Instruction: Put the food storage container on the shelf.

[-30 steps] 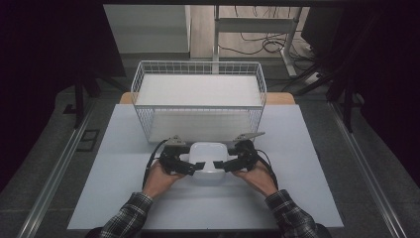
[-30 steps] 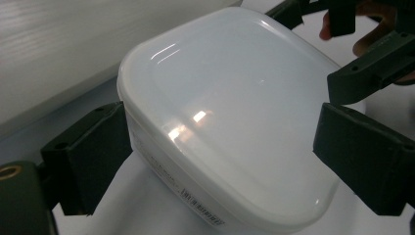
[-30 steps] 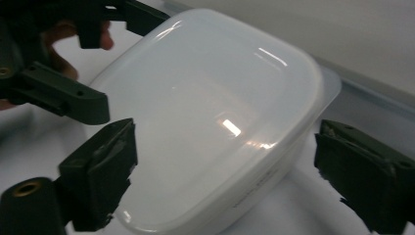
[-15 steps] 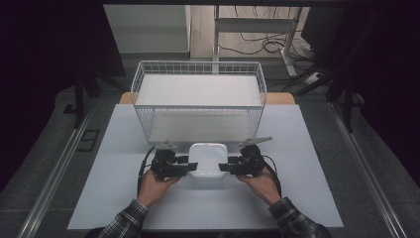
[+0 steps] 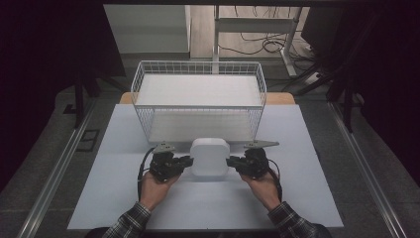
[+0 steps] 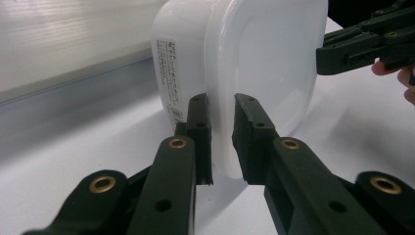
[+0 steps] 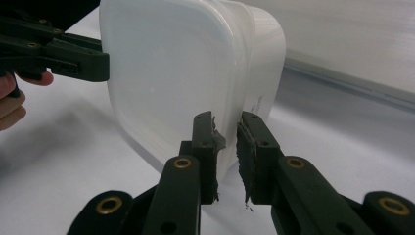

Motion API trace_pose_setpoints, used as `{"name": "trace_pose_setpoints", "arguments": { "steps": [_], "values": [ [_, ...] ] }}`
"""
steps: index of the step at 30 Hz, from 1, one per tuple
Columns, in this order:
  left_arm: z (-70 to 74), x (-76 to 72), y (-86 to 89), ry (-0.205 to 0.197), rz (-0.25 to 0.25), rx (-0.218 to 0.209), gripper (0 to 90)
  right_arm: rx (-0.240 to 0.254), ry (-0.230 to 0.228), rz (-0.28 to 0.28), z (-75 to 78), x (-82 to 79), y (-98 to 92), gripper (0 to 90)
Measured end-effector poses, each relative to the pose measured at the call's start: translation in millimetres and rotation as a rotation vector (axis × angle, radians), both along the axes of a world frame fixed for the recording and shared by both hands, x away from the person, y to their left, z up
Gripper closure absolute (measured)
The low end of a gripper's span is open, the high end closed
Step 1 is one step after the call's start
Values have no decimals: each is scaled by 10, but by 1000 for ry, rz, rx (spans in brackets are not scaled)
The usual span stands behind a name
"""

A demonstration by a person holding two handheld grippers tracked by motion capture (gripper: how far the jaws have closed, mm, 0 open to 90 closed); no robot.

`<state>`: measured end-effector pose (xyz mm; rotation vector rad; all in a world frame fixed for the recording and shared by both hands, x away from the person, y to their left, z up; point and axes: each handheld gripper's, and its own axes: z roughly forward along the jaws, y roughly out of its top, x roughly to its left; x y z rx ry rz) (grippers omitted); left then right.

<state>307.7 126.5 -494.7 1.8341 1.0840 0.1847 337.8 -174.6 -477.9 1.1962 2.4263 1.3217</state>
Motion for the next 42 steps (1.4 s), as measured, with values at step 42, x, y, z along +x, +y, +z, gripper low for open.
{"name": "trace_pose_setpoints", "arguments": {
  "steps": [42],
  "values": [
    [-63, 655, 174, -14, 109, -12, 750, 39, -20, -43, -31, 721, 300, 753]
  ]
}}
